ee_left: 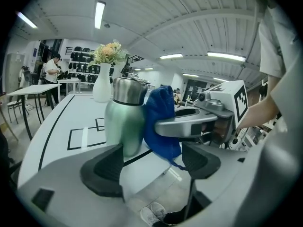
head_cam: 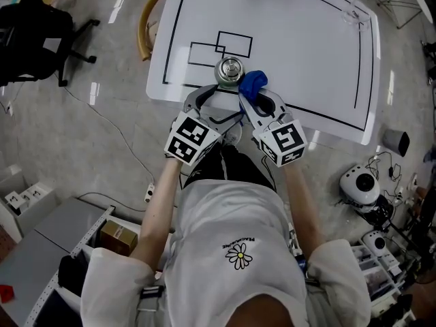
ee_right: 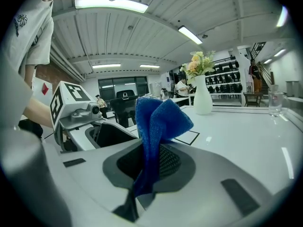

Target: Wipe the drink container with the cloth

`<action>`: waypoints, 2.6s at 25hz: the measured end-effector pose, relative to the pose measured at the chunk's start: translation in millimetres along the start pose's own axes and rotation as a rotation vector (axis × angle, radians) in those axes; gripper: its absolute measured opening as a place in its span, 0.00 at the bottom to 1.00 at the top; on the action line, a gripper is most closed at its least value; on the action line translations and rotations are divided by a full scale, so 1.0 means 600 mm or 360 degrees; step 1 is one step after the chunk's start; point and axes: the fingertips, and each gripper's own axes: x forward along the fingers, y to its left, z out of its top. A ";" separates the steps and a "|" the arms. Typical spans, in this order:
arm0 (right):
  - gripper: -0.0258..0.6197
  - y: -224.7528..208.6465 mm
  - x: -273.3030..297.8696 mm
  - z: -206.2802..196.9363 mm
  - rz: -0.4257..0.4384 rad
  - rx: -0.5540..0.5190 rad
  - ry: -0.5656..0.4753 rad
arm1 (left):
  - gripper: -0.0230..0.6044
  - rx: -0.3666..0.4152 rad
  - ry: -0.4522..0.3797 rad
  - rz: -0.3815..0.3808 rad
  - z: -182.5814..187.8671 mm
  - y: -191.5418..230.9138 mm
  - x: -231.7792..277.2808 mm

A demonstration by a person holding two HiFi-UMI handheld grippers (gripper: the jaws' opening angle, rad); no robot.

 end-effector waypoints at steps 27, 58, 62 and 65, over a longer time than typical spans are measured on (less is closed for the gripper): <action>0.11 -0.075 0.028 -0.001 -0.0077 -0.0117 0.0080 | 0.65 0.0136 0.0013 -0.0082 0.015 0.035 0.012; 0.11 -0.034 0.013 -0.005 -0.0049 -0.0131 0.0063 | 0.65 0.0177 0.0044 -0.0013 0.023 0.060 0.026; 0.11 -0.067 0.019 -0.001 -0.0100 -0.0149 0.0081 | 0.65 0.0175 0.0041 -0.0044 0.020 0.039 0.022; 0.11 -0.071 0.020 0.002 -0.0106 -0.0159 0.0083 | 0.65 0.0145 0.0029 -0.0044 0.017 0.027 0.020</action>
